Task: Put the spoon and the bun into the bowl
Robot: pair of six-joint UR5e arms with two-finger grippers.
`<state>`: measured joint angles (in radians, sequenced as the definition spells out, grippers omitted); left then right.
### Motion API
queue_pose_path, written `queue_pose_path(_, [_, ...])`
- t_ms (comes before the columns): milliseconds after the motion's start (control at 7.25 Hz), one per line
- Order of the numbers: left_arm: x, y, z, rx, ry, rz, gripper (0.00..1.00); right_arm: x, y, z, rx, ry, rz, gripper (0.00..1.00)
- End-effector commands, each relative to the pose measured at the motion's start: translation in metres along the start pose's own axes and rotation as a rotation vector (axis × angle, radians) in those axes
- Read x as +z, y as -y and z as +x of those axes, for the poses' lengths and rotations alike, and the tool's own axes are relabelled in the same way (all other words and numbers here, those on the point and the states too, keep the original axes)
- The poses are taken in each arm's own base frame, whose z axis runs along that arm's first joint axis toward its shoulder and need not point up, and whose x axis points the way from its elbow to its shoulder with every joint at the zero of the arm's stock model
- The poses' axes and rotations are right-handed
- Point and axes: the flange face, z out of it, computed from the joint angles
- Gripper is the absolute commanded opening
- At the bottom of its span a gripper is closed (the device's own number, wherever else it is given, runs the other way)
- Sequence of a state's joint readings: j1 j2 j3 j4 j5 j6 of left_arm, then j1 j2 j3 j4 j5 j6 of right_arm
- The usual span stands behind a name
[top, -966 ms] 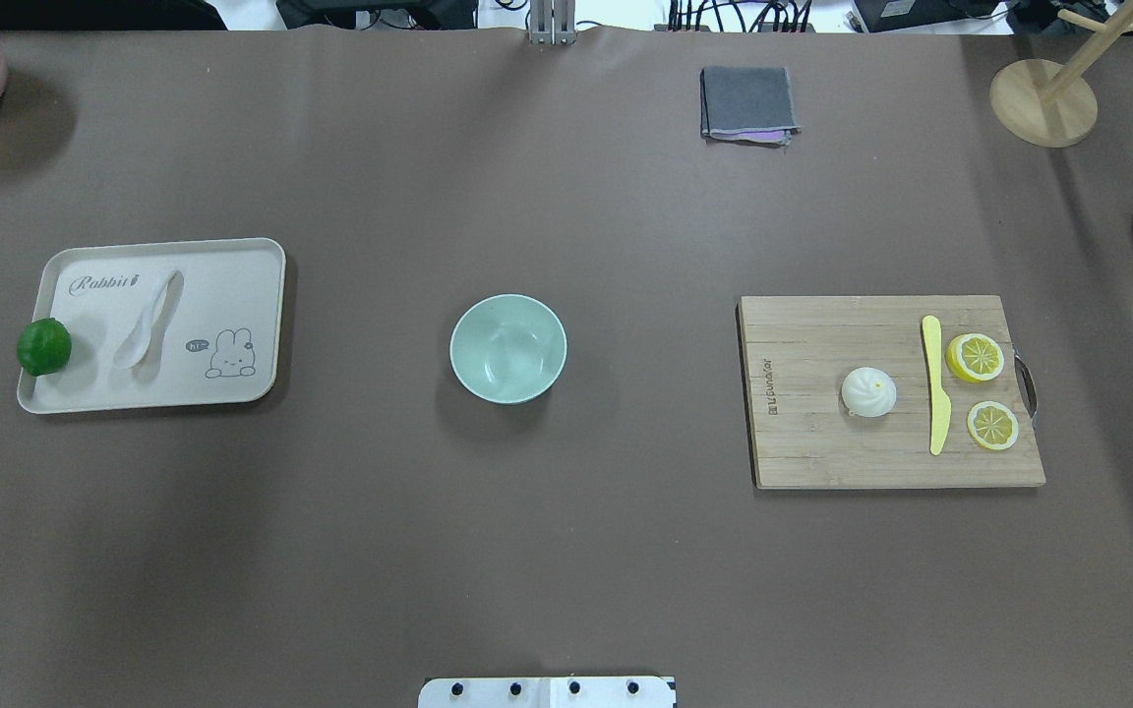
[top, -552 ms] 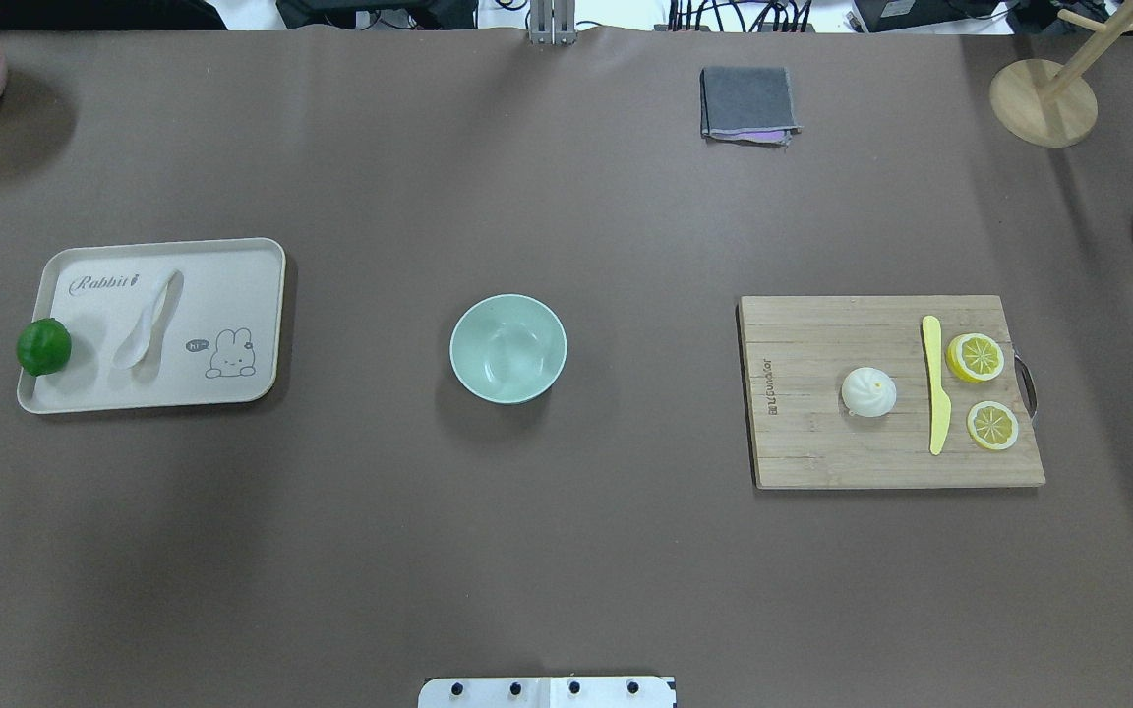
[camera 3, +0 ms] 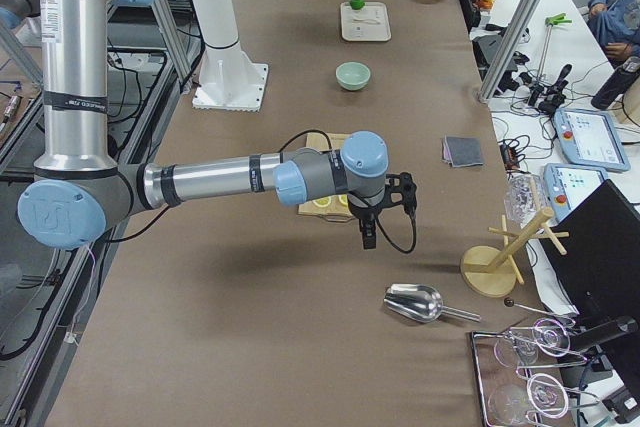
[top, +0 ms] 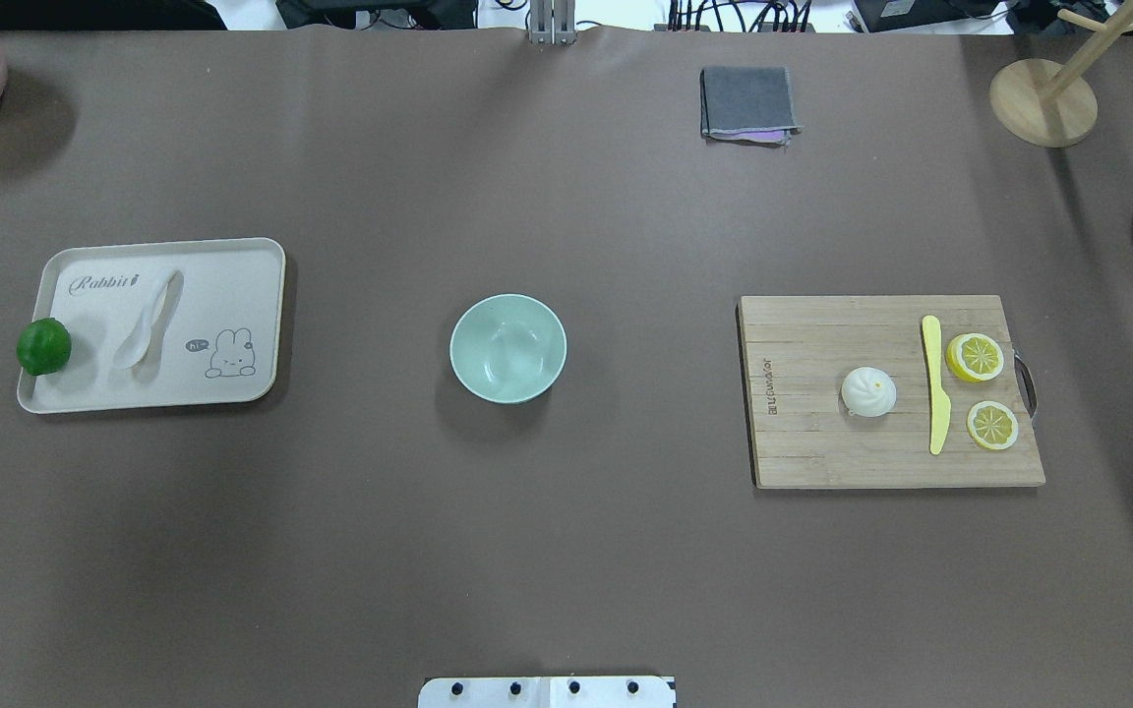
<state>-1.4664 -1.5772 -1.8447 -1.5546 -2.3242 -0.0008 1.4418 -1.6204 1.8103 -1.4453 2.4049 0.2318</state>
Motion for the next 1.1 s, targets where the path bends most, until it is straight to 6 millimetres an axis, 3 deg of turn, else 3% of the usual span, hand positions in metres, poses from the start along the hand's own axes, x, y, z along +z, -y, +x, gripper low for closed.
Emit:
queue_pose_path(0, [0.042,0.026,0.069,-0.035,-0.044,-0.003,0.98,0.027,0.008,-0.087,0.036,0.018,-0.044,0.99])
queue_pose_path(138, [0.061,0.047,0.104,-0.048,-0.063,-0.024,0.98,0.038,0.004,-0.120,0.012,-0.026,-0.039,0.99])
queue_pose_path(414, [0.100,0.079,0.144,0.013,-0.073,-0.076,0.98,0.057,0.007,-0.181,0.020,0.004,-0.065,0.98])
queue_pose_path(552, [0.119,0.092,0.152,0.015,-0.033,-0.086,0.97,0.070,0.005,-0.204,0.009,0.001,-0.077,0.98])
queue_pose_path(828, [0.155,0.124,0.177,-0.001,-0.035,-0.115,0.90,0.086,0.001,-0.232,-0.028,0.003,-0.095,0.98])
queue_pose_path(966, [0.176,0.122,0.188,0.017,-0.045,-0.132,0.84,0.089,0.001,-0.241,-0.042,0.006,-0.099,0.98])
